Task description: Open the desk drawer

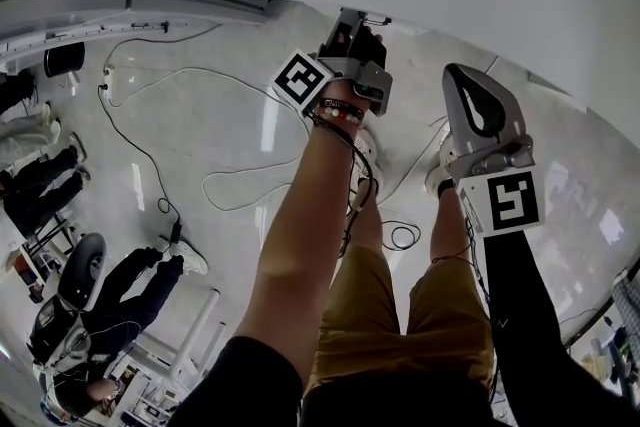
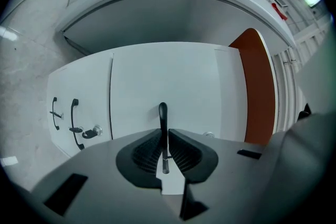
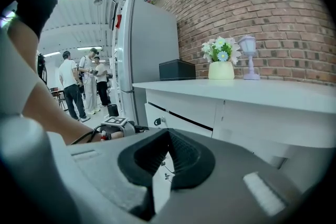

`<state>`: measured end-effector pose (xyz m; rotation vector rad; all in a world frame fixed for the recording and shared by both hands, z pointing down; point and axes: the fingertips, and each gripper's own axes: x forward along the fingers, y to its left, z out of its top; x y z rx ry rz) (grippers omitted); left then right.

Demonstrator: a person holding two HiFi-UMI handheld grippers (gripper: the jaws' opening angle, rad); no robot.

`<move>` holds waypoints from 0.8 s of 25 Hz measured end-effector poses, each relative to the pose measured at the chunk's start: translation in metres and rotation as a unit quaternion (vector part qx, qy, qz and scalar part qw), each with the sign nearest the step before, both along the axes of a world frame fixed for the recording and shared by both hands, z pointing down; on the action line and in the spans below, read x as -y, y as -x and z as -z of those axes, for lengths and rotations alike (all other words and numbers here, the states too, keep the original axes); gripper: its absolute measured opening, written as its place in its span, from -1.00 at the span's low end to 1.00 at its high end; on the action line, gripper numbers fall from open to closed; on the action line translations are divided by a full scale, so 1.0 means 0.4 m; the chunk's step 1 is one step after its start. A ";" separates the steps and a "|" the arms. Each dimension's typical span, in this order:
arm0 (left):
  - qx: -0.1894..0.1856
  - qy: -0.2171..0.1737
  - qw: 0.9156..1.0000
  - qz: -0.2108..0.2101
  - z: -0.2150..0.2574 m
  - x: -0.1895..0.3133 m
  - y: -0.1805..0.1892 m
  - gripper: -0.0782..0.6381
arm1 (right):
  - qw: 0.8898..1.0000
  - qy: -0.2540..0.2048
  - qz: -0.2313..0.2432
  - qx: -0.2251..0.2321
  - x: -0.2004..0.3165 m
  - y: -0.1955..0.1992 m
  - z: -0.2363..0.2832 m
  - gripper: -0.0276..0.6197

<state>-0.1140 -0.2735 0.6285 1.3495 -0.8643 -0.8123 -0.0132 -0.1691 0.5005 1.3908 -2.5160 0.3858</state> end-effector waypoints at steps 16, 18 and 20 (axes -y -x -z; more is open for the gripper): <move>0.055 0.018 0.998 -0.028 -0.029 -0.001 0.000 -0.70 | 1.000 -0.004 -0.007 -0.009 -0.016 -0.030 0.001 -0.91; 0.057 0.018 0.998 -0.031 -0.030 0.000 -0.003 -0.70 | 1.000 -0.005 -0.013 -0.001 -0.010 -0.029 0.006 -0.91; 0.059 0.019 0.997 -0.035 -0.035 -0.004 -0.005 -0.70 | 1.000 -0.005 -0.017 0.004 -0.009 -0.029 0.006 -0.91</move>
